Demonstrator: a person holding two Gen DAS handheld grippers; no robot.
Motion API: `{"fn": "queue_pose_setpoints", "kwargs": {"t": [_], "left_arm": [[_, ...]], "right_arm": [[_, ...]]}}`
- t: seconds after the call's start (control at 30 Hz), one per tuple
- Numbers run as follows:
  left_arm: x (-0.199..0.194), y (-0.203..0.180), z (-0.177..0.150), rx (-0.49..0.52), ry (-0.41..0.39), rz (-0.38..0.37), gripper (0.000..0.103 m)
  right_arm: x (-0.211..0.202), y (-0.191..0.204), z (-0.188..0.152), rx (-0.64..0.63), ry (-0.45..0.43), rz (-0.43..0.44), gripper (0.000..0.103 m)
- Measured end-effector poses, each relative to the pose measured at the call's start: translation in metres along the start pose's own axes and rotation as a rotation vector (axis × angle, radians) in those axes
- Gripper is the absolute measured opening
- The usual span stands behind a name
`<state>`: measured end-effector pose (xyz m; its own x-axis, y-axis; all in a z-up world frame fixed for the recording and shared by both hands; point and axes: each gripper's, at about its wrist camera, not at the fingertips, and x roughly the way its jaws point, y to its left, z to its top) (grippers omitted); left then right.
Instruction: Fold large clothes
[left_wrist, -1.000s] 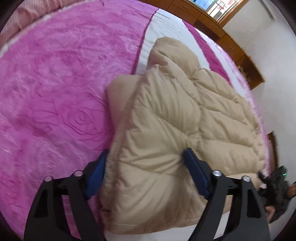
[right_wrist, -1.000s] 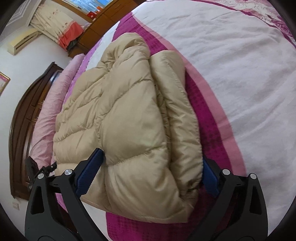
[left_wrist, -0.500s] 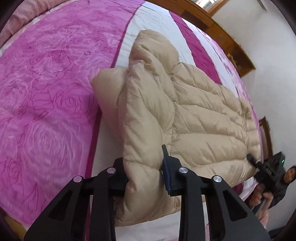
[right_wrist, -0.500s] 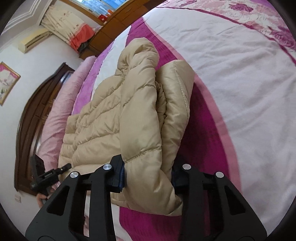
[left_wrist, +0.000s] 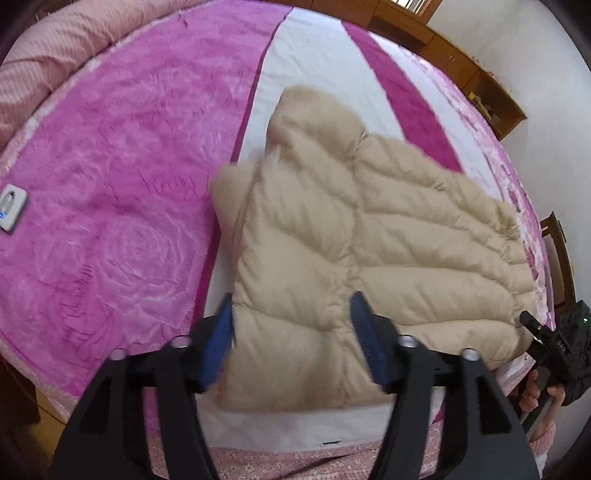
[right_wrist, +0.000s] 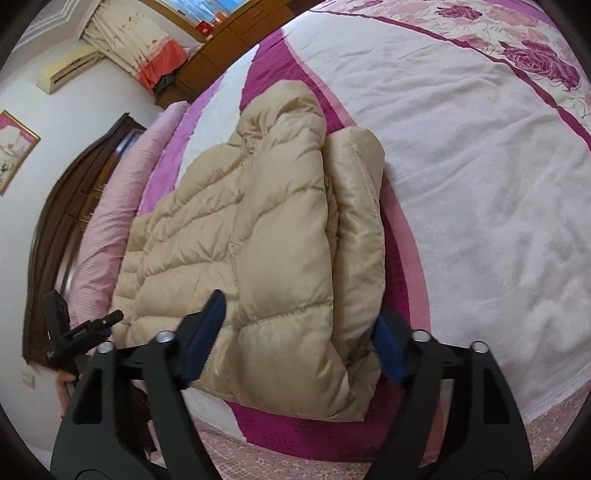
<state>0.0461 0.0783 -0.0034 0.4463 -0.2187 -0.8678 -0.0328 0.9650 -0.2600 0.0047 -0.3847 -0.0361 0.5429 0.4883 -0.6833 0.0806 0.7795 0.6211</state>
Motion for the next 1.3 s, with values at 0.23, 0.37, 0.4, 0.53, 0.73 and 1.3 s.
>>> {"fn": "queue_pose_setpoints", "kwargs": {"t": [0.23, 0.37, 0.4, 0.53, 0.73, 1.3], "left_arm": [[-0.028, -0.031, 0.000, 0.046, -0.055, -0.011, 0.065], [-0.017, -0.062, -0.004, 0.101, -0.033, -0.022, 0.065], [-0.011, -0.070, -0.005, 0.113, -0.023, -0.024, 0.065], [0.006, -0.095, -0.013, 0.179, 0.004, -0.025, 0.065], [0.025, -0.119, -0.019, 0.246, 0.035, -0.007, 0.065], [0.062, -0.154, -0.032, 0.415, 0.068, 0.086, 0.054]], "right_arm": [[-0.013, -0.013, 0.008, 0.070, -0.010, 0.060, 0.090], [-0.020, -0.013, 0.020, 0.086, -0.004, 0.107, 0.092], [-0.020, -0.011, 0.023, 0.071, -0.009, 0.101, 0.092], [-0.005, -0.011, 0.028, 0.060, 0.015, 0.084, 0.092], [0.028, -0.016, 0.019, 0.079, 0.108, 0.063, 0.092], [0.020, -0.009, 0.012, 0.076, 0.077, 0.279, 0.040]]}}
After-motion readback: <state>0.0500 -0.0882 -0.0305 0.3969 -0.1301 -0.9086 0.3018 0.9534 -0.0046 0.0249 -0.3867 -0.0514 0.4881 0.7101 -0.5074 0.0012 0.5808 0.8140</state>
